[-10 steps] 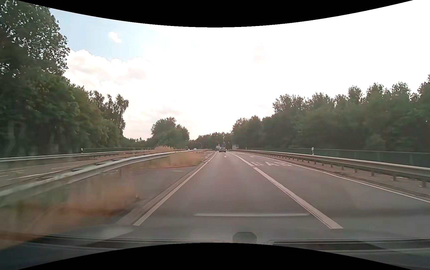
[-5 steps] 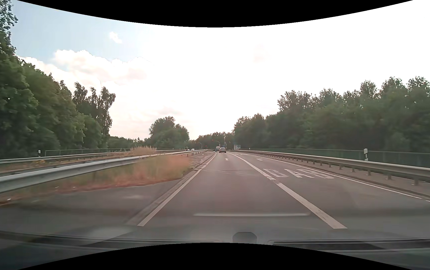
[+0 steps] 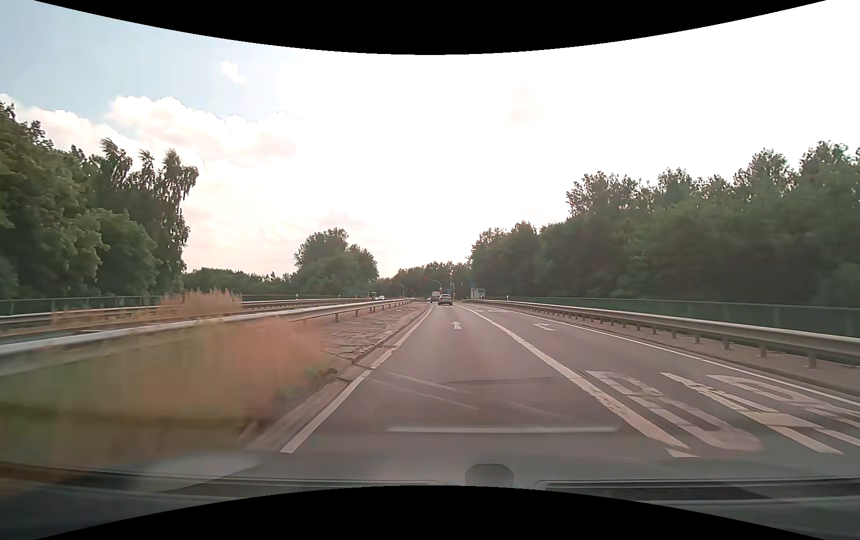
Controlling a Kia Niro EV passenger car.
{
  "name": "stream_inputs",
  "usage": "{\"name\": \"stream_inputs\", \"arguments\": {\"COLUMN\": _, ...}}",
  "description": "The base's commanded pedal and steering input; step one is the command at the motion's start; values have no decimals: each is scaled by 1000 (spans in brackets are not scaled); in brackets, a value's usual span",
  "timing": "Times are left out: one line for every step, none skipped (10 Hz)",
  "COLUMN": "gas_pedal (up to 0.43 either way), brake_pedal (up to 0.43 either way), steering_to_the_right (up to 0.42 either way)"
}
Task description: Follow the waypoints while adhering to traffic rules and regulations
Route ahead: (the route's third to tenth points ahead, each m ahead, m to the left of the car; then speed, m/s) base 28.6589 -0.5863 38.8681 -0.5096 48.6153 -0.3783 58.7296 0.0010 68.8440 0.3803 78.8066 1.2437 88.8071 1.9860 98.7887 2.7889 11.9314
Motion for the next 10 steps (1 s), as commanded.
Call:
{"name": "stream_inputs", "arguments": {"gas_pedal": 47, "brake_pedal": 0, "steering_to_the_right": -2}}
{"name": "stream_inputs", "arguments": {"gas_pedal": 47, "brake_pedal": 0, "steering_to_the_right": -1}}
{"name": "stream_inputs", "arguments": {"gas_pedal": 47, "brake_pedal": 0, "steering_to_the_right": -1}}
{"name": "stream_inputs", "arguments": {"gas_pedal": 47, "brake_pedal": 0, "steering_to_the_right": 0}}
{"name": "stream_inputs", "arguments": {"gas_pedal": 47, "brake_pedal": 0, "steering_to_the_right": -1}}
{"name": "stream_inputs", "arguments": {"gas_pedal": 47, "brake_pedal": 0, "steering_to_the_right": 0}}
{"name": "stream_inputs", "arguments": {"gas_pedal": 47, "brake_pedal": 0, "steering_to_the_right": 1}}
{"name": "stream_inputs", "arguments": {"gas_pedal": 47, "brake_pedal": 0, "steering_to_the_right": 1}}
{"name": "stream_inputs", "arguments": {"gas_pedal": 47, "brake_pedal": 0, "steering_to_the_right": 2}}
{"name": "stream_inputs", "arguments": {"gas_pedal": 47, "brake_pedal": 0, "steering_to_the_right": 1}}
